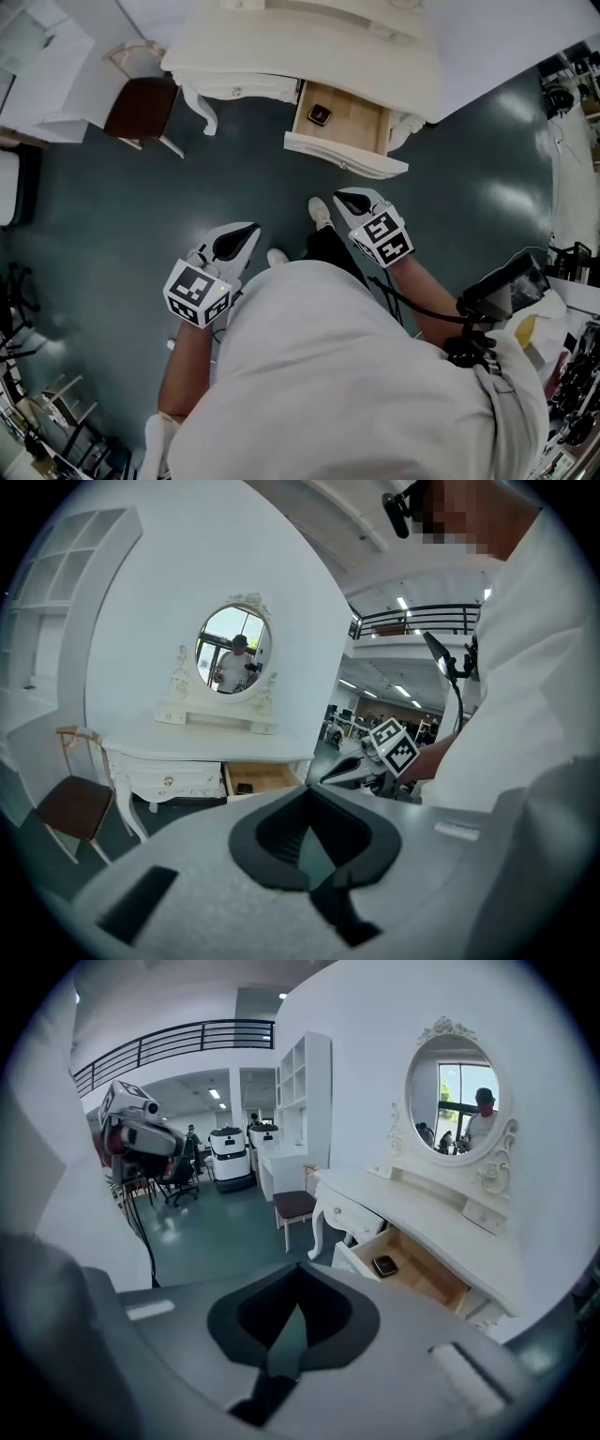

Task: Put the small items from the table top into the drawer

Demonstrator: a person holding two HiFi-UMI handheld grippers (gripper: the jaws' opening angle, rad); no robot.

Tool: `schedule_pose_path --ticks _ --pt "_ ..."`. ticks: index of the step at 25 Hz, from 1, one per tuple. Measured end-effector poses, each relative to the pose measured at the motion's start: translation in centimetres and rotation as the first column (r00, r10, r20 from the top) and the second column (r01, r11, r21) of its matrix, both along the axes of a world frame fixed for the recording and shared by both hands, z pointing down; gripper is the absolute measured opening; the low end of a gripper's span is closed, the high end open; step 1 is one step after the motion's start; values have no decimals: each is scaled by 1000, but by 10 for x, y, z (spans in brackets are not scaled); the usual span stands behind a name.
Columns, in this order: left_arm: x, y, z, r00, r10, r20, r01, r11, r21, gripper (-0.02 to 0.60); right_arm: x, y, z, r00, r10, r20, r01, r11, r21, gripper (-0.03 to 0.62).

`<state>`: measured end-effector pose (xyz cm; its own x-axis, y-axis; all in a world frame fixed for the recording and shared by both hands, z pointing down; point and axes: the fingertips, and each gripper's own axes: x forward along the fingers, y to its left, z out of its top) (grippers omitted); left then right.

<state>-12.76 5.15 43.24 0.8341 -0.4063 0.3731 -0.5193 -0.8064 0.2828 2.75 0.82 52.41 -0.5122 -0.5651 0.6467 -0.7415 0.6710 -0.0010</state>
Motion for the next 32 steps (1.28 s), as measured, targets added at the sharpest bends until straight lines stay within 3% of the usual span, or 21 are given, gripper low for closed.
schedule_pose_path --ticks 11,32 --pt "-16 26 1 1000 -4 6 4 1000 3 2 -30 29 -23 999 -48 23 48 998 31 0" --pt "-44 28 10 999 -53 9 53 998 -20 2 -77 27 -33 989 -145 13 144 988 54 0"
